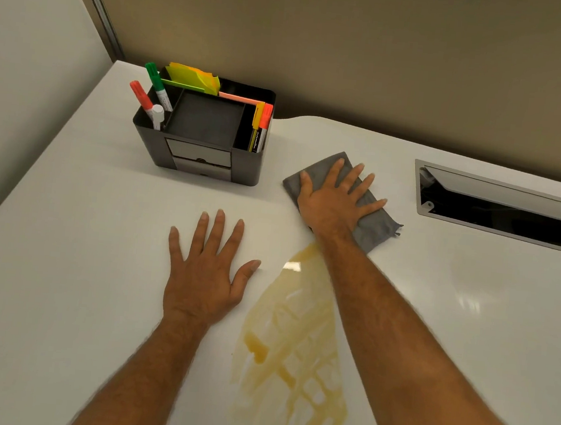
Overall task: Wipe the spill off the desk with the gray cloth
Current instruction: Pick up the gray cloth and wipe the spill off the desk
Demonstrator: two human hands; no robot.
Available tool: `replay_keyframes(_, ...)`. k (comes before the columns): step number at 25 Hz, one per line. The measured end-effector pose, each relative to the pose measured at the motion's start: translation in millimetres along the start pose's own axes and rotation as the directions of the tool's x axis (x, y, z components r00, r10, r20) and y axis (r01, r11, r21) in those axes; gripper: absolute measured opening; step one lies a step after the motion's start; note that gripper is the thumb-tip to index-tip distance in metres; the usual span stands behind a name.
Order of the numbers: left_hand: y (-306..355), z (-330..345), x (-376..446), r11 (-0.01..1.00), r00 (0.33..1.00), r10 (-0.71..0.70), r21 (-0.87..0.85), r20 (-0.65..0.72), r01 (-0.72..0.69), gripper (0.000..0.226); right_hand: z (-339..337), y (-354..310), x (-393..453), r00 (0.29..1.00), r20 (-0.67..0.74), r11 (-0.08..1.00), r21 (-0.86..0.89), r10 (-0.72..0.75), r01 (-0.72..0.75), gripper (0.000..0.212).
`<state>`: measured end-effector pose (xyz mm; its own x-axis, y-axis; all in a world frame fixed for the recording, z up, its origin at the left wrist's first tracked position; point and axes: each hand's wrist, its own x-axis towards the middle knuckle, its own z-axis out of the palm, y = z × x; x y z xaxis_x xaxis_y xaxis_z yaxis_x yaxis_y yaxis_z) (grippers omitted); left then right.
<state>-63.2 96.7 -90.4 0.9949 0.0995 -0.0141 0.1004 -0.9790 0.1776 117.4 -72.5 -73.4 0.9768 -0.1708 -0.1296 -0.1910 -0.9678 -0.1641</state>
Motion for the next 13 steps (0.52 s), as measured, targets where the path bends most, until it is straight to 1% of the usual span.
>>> replay_keyframes(3, 0.0, -0.1, 0.8, 1.0, 1.0, 0.001, 0.003, 0.004, -0.001, 0.076, 2.4, 2.6, 2.0, 0.999, -0.018, 0.998, -0.051, -0.049, 0.048, 0.095)
replay_keyframes(5, -0.6, 0.7, 0.7, 1.0, 1.0, 0.001, 0.01, 0.006, -0.001, 0.076, 2.1, 5.2, 3.5, 0.99, -0.012, 0.986, -0.1, -0.138, 0.136, 0.096)
replay_keyframes(9, -0.9, 1.6, 1.8, 1.0, 1.0, -0.001, 0.007, 0.004, 0.001, 0.077, 0.3, 12.4, -0.6, 0.948, 0.027, 0.94, -0.122, -0.316, 0.317, 0.091)
replay_keyframes(13, -1.3, 1.3, 1.8, 1.0, 1.0, 0.001, 0.006, 0.008, -0.001, 0.079, 1.4, 17.6, -5.5, 0.901, 0.049, 0.885, -0.168, -0.432, 0.434, 0.09)
